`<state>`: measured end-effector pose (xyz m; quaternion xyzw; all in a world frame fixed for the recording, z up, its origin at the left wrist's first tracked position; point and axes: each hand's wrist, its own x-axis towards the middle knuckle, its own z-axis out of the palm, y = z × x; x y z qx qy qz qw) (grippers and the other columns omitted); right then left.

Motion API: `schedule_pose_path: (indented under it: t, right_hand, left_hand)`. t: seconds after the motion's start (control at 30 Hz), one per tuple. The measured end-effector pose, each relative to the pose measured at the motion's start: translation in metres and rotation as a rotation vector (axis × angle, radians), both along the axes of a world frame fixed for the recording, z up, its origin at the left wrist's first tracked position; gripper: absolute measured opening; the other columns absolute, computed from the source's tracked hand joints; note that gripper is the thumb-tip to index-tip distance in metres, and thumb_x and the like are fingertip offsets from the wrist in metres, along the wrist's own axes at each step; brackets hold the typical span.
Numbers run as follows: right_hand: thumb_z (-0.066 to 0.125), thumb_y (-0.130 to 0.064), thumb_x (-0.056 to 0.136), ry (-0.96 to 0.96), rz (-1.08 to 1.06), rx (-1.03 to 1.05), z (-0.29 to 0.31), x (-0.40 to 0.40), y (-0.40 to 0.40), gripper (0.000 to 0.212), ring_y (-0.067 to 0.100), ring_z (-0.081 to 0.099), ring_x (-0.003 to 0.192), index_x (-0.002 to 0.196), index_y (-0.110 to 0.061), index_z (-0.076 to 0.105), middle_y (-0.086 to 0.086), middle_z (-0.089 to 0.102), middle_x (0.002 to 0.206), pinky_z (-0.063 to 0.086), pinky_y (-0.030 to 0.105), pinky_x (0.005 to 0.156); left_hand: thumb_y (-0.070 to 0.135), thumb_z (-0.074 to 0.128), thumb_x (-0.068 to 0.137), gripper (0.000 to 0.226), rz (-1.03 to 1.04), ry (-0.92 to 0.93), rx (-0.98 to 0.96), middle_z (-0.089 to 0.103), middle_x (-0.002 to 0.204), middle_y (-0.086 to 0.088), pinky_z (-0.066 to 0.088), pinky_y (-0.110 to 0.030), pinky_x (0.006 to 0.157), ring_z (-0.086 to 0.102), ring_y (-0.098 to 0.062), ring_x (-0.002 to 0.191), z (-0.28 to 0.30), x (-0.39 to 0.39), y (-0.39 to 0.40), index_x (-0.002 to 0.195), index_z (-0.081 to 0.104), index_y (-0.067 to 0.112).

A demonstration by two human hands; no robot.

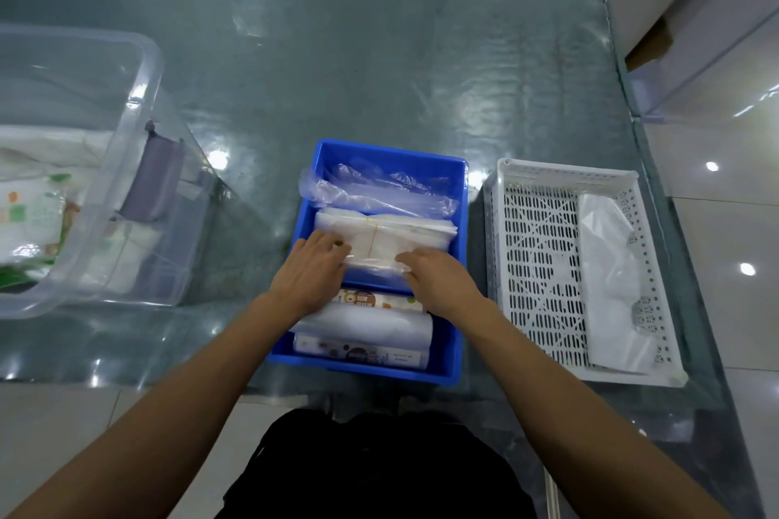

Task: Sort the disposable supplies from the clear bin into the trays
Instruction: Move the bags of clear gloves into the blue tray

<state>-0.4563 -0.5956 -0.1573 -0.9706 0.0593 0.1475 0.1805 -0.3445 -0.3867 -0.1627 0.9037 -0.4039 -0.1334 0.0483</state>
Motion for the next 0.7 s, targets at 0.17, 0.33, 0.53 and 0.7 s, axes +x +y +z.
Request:
schedule_pose_path:
  t: [0.17, 0.33, 0.53, 0.7]
  right_hand:
    - [0.049, -0.024, 0.101, -0.077, -0.014, 0.053, 0.021, 0.005, -0.002, 0.037, 0.026, 0.057, 0.119, 0.138, -0.021, 0.056, 0.005, 0.063, 0.132, 0.048, 0.043, 0.098]
    - [0.048, -0.026, 0.102, -0.135, -0.01, 0.117, 0.045, 0.025, 0.01, 0.035, 0.023, 0.055, 0.124, 0.136, -0.022, 0.058, 0.001, 0.06, 0.138, 0.045, 0.038, 0.104]
    - [0.049, -0.03, 0.102, -0.199, 0.023, 0.07, 0.078, 0.06, 0.031, 0.033, 0.025, 0.056, 0.123, 0.131, -0.023, 0.061, 0.001, 0.063, 0.134, 0.046, 0.041, 0.101]
    - [0.046, -0.04, 0.103, -0.262, 0.009, 0.096, 0.114, 0.084, 0.066, 0.037, 0.022, 0.053, 0.127, 0.132, -0.022, 0.061, -0.001, 0.061, 0.137, 0.042, 0.037, 0.101]
  left_hand:
    - [0.026, 0.055, 0.094, 0.046, 0.093, -0.004, 0.015, 0.059, 0.136, -0.008, 0.047, -0.049, 0.095, 0.054, -0.032, 0.118, 0.021, -0.01, 0.002, 0.138, 0.053, 0.013]
    - [0.028, 0.055, 0.093, 0.036, 0.154, -0.037, -0.013, 0.064, 0.129, -0.004, 0.048, -0.048, 0.093, 0.059, -0.031, 0.113, 0.048, -0.01, 0.01, 0.127, 0.062, 0.017]
    - [0.038, 0.046, 0.09, 0.04, 0.227, -0.047, -0.06, 0.068, 0.121, -0.005, 0.05, -0.046, 0.091, 0.059, -0.033, 0.11, 0.095, 0.011, 0.034, 0.118, 0.067, 0.02]
    - [0.036, 0.057, 0.094, 0.036, 0.259, -0.117, -0.185, 0.067, 0.129, -0.005, 0.047, -0.041, 0.098, 0.057, -0.03, 0.12, 0.143, 0.03, 0.075, 0.127, 0.066, 0.022]
